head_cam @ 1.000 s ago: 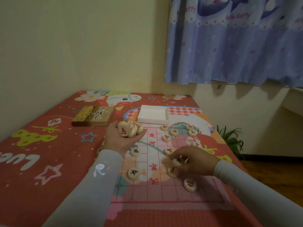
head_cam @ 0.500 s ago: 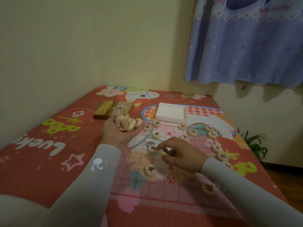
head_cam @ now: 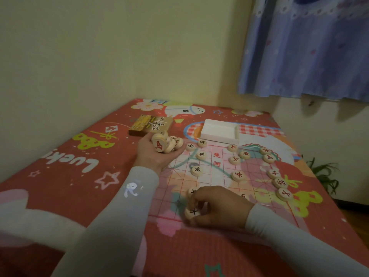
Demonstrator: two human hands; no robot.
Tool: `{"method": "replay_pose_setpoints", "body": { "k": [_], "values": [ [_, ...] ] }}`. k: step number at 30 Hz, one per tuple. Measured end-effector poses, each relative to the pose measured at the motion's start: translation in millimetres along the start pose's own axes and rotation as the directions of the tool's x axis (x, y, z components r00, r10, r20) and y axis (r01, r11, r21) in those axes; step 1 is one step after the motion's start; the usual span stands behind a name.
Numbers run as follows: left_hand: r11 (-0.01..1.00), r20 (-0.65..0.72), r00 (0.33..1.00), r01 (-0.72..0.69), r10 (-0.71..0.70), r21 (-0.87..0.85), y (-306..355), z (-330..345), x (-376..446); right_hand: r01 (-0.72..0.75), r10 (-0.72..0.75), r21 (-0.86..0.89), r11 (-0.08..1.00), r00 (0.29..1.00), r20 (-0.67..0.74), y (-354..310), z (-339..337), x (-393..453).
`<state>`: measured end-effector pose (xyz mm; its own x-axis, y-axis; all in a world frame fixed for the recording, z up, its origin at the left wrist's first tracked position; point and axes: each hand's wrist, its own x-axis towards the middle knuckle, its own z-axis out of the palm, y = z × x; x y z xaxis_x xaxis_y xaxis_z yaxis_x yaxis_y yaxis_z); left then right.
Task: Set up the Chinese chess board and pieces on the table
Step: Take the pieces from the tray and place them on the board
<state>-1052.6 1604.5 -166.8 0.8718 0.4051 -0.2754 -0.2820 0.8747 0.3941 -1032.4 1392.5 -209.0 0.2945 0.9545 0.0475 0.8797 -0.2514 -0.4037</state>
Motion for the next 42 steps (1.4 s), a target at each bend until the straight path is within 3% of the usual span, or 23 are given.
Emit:
{"method": "replay_pose_setpoints", "body": {
  "k": [6,9,14,20,27,31,37,40,42],
  "values": [
    [1.0,0.017,1.0,0.016,-0.016,0.012,-3,0,-14,0.029,-0.025,-0.06,0.998,0.997,0.069,-5,14,0],
    [0.999,0.014,0.999,0.037,-0.037,0.035,-6,0,-17,0.024,-0.023,-0.034,0.999,0.999,0.03,-4,11,-2],
    [0.994,0.024,0.995,0.095,-0.096,0.049,-18,-4,-11,-0.04,0.046,0.034,0.999,0.976,-0.211,2,-20,-1],
    [0.974,0.017,0.98,0.196,-0.199,0.109,-50,8,-8,-0.09,0.179,0.187,0.978,0.825,-0.537,5,-63,13],
    [0.942,0.012,0.945,0.326,-0.328,0.085,-79,21,-2,-0.223,0.277,0.168,0.96,0.84,-0.467,7,-60,37],
    [0.936,-0.003,0.94,0.341,-0.342,0.083,-80,16,11,-0.228,0.341,0.283,0.932,0.818,-0.464,19,-57,41],
    [0.949,0.074,0.95,0.292,-0.302,0.119,-77,19,22,-0.065,0.446,0.62,0.782,0.752,-0.484,32,-71,37],
    [0.956,0.095,0.952,0.289,-0.292,0.046,-73,14,30,0.038,0.536,0.776,0.63,0.702,-0.469,48,-82,27],
    [0.965,0.078,0.962,0.26,-0.263,0.04,-69,10,32,0.028,0.611,0.826,0.563,0.659,-0.439,61,-87,20]
  ]
}}
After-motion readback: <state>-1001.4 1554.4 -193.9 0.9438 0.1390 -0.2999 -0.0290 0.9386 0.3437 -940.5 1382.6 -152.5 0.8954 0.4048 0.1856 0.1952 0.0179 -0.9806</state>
